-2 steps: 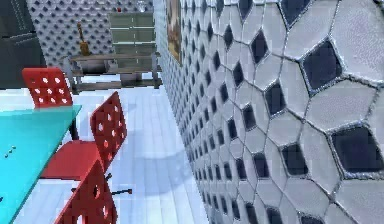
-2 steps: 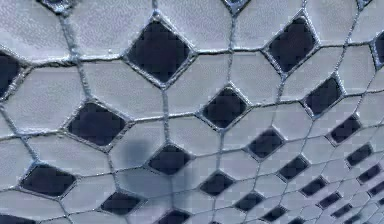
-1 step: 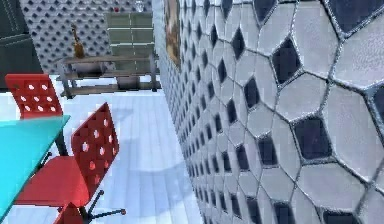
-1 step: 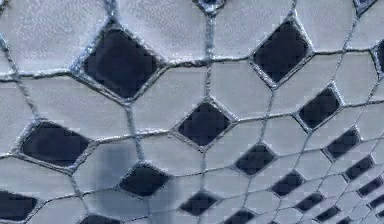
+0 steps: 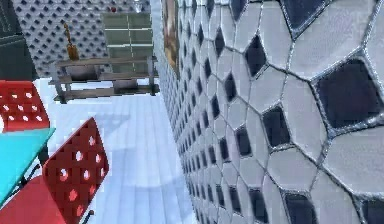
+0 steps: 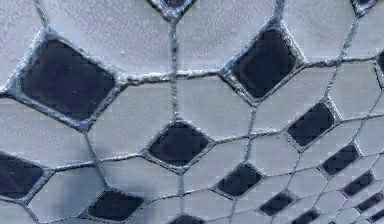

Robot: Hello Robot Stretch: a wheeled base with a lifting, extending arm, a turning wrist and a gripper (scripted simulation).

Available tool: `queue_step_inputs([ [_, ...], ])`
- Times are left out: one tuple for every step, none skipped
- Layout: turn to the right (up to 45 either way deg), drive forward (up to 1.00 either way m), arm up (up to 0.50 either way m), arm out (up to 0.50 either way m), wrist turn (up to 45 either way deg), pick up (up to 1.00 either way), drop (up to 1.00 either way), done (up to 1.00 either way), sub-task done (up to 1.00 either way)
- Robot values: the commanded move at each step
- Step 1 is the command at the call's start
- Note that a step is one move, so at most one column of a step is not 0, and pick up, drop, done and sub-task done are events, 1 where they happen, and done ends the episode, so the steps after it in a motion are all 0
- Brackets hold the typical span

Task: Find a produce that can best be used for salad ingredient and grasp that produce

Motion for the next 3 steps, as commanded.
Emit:
queue_step_inputs([
  [-12.0, 0.0, 0.0, 0.0, 0.0, 0.0, 0.0, 0.0, 0.0],
  [0.0, 0.45, 0.0, 0.0, 0.0, 0.0, 0.0, 0.0, 0.0],
  [-33.0, 0.0, 0.0, 0.0, 0.0, 0.0, 0.0, 0.0, 0.0],
])
